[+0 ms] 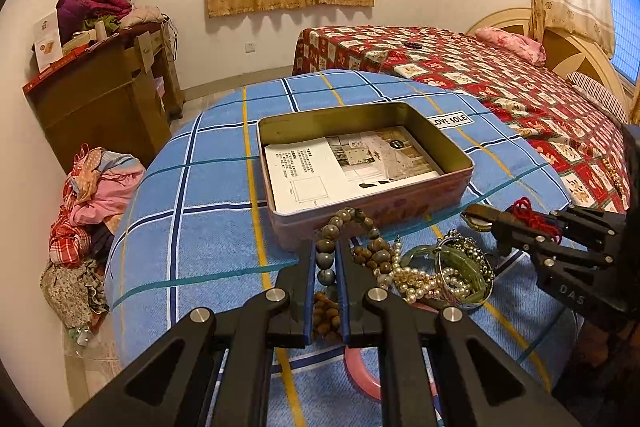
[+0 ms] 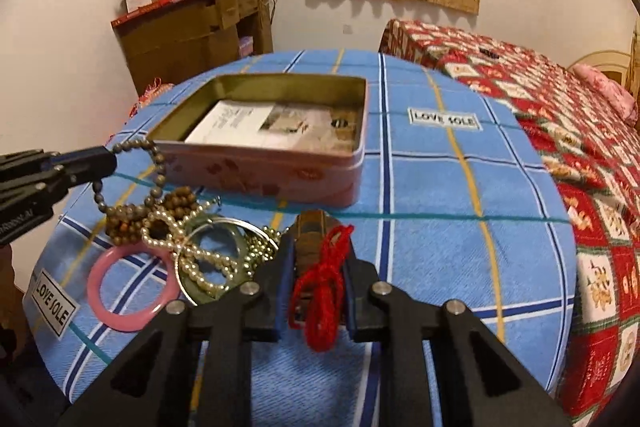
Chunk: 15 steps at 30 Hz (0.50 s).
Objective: Organize jewelry
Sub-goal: 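Close the right tool on the red string charm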
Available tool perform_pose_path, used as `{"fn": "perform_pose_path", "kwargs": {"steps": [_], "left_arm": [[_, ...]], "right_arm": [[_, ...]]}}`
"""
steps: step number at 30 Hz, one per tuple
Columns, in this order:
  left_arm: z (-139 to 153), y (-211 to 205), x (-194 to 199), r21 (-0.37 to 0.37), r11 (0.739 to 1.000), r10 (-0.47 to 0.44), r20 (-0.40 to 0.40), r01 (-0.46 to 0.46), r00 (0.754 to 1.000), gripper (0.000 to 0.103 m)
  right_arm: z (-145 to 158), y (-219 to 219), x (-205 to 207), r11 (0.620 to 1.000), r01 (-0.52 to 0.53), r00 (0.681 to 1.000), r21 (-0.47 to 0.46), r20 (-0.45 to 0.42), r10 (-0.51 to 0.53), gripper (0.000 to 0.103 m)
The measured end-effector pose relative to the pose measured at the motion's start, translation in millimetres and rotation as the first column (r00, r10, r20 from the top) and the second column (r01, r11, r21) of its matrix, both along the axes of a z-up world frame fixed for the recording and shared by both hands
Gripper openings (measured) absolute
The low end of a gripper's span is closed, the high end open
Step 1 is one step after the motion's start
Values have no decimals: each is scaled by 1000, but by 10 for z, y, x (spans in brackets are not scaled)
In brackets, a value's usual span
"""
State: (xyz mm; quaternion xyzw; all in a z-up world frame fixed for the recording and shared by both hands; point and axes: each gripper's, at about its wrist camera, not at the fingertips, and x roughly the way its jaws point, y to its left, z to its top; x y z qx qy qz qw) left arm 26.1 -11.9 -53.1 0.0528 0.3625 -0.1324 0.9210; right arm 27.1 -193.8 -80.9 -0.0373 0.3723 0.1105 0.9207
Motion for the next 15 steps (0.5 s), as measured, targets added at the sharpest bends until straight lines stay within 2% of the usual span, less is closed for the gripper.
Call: {"fn": "perform_pose_path", "kwargs": {"steps": [4,8,15], "left_arm": [[5,1,0,0,1000,-1,0,1,1000,9],[4,5,1,0,1000,1,0,-1,1000,9],[13,14,4,-1,1000,-1,0,1,1000,9]], "right_arm": [[5,7,-1,1000,-27,1000,12,3,27,23],[-141,31,44,998,-66,996,13,-66,66,24],[-125,-102,-2,995,-70,995,66,-66,74,26]]}}
